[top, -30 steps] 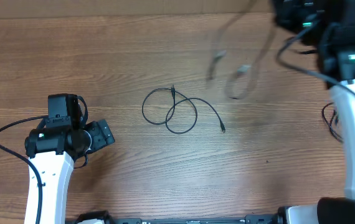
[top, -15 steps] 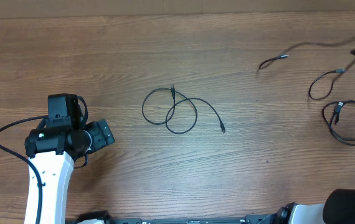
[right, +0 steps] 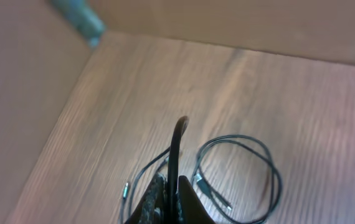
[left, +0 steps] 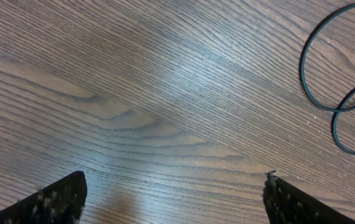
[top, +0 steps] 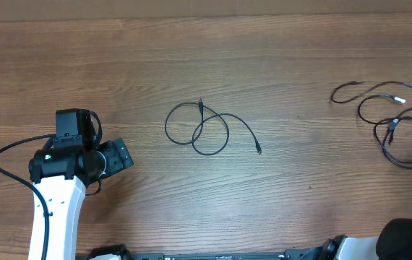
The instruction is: Untangle cables
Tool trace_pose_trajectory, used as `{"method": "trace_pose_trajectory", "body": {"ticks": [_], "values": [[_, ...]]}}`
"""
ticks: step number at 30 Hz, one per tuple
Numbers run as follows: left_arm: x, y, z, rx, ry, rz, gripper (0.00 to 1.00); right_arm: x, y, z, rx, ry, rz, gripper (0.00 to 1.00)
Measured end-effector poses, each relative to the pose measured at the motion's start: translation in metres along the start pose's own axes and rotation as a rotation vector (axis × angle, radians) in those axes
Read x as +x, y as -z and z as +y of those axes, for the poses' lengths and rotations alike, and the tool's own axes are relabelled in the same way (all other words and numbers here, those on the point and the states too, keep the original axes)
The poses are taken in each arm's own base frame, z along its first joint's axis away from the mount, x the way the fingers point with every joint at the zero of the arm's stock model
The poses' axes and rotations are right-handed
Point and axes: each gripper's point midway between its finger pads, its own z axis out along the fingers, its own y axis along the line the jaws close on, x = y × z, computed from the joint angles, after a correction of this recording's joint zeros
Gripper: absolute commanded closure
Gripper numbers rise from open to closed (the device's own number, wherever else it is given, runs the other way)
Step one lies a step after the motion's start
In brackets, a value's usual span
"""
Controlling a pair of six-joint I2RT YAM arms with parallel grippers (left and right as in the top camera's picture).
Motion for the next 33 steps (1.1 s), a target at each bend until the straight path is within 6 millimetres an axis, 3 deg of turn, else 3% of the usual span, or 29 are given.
{"method": "trace_pose_trajectory", "body": {"ticks": [1,5,6,11,15,21,26,32,33], "values": [[0.0,0.0,0.0,0.0,0.0,0.0,0.1,-0.003,-0.001,-0.004,0.007,-0.021,-0.004,0.89],[0.0,0.0,0.0,0.0,0.0,0.0,0.1,-0.007,-0.004,-0.011,0.009,-0.074,0.002,0.41],[0.0,0.0,0.0,0.0,0.0,0.0,0.1,-0.005,-0.004,-0.009,-0.003,-0.072,0.013,0.34],[0.0,0.0,0.0,0.0,0.0,0.001,0.1,0.016,0.0,0.019,-0.154,-0.033,0.133,0.23],[0.0,0.0,0.0,0.0,0.0,0.0,0.1,0.054,0.02,0.061,-0.388,0.136,0.293,0.16],[0.0,0.0,0.0,0.0,-0.007,0.0,0.1,0.151,0.078,0.112,-0.673,0.498,0.527,0.11],[0.0,-0.001,-0.006,0.033,-0.075,0.004,0.1,0.233,0.115,0.131,-0.788,0.773,0.637,0.1],[0.005,-0.004,-0.017,0.095,-0.164,0.04,0.08,0.336,0.133,0.139,-0.831,1.049,0.779,0.14],[0.005,-0.004,-0.018,0.1,-0.171,0.042,0.08,0.342,0.133,0.14,-0.83,1.066,0.784,0.14]]}}
